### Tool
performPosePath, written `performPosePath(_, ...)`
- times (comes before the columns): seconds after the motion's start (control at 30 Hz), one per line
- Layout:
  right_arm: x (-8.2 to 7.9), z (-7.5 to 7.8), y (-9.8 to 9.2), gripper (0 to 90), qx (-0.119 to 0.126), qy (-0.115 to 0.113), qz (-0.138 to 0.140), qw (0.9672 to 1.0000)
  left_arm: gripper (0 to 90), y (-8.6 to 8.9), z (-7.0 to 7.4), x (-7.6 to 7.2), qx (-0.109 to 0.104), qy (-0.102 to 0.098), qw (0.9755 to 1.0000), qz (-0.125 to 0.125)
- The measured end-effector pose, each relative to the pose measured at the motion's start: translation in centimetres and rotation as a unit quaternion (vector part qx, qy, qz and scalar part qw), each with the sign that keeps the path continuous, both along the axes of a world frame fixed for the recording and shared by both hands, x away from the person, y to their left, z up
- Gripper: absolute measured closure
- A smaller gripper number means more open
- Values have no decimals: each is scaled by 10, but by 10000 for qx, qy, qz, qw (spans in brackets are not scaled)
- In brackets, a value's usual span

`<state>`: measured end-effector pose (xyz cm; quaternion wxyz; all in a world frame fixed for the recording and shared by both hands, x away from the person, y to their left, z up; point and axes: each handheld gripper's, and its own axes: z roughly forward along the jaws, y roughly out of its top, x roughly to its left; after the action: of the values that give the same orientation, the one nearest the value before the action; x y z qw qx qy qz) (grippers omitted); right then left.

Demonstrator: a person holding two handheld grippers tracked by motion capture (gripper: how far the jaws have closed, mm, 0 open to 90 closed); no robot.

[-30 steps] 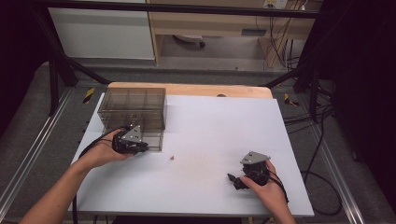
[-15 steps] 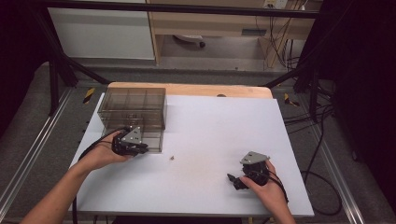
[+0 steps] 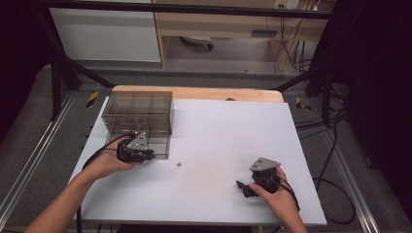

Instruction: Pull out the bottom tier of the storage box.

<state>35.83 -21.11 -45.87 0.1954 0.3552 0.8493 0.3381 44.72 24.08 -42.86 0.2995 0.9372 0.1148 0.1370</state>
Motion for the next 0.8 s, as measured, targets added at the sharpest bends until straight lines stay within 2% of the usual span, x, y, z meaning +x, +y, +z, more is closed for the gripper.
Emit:
performPosePath(0.27,0,0,-1,40,1,4,10,10000,778,-1,0,-2,-7,14,10000,34)
performPosePath(0.47,0,0,0,39,-6,-1,14,10000,778,0,-1,-2,-113,32,9999,50)
performPosePath(0.63,0,0,0,39,-6,-4,23,10000,766,0,-2,-6,-135,-88,9998,100)
performPosePath(0.67,0,0,0,39,-13,0,20,10000,742,0,-2,-7,-147,-138,9998,93)
performPosePath(0.7,-1,0,0,39,-14,-9,26,10000,679,1,-3,-7,-170,-180,9996,110)
performPosePath(0.73,-1,0,0,39,-14,-9,26,10000,679,2,-3,-8,-203,-228,9994,165)
performPosePath(0.8,-1,1,0,39,-17,-13,27,10000,605,5,-2,-10,-308,-325,9985,323)
